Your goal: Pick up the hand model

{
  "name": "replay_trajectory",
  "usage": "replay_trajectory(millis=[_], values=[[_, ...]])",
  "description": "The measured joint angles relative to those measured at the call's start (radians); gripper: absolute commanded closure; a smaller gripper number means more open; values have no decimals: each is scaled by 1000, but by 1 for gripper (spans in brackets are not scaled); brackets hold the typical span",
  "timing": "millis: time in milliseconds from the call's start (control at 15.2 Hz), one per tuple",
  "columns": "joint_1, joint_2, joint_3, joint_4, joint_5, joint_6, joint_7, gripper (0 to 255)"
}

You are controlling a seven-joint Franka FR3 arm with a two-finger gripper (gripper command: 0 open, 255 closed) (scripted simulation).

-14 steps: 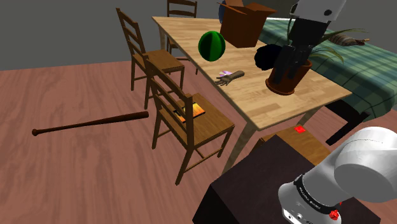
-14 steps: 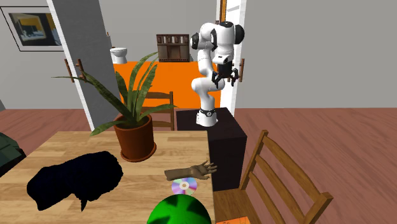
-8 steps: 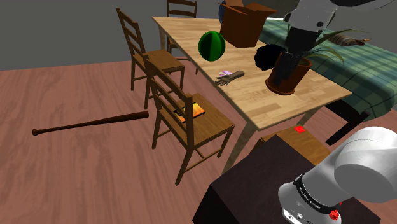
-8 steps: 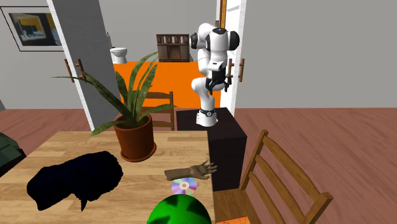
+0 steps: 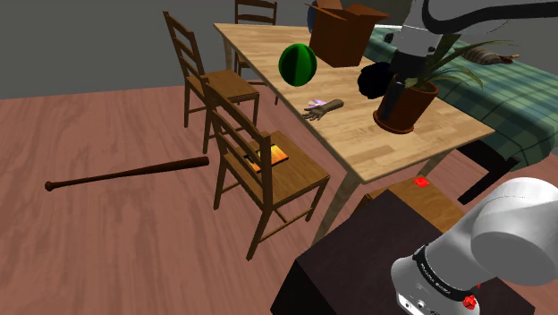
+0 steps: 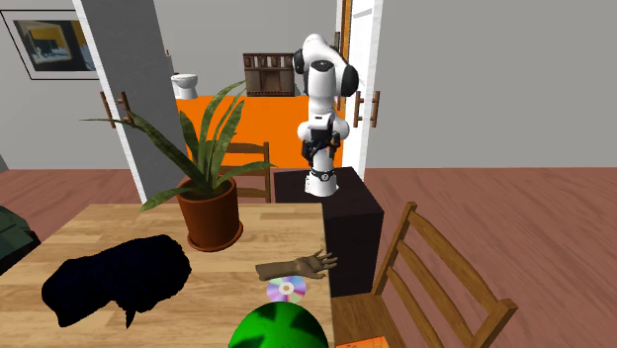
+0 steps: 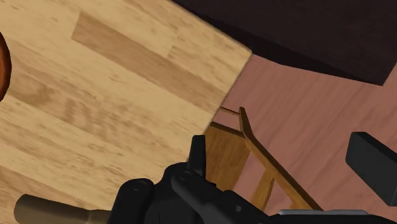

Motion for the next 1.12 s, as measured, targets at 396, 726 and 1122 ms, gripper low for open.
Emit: replay_trajectory(millis=[396, 726, 1122], values=[[29, 192, -110, 79, -29, 135, -272, 0], [56, 381, -175, 183, 5, 232, -500, 0], [53, 630, -205, 359, 102, 311, -783, 0]])
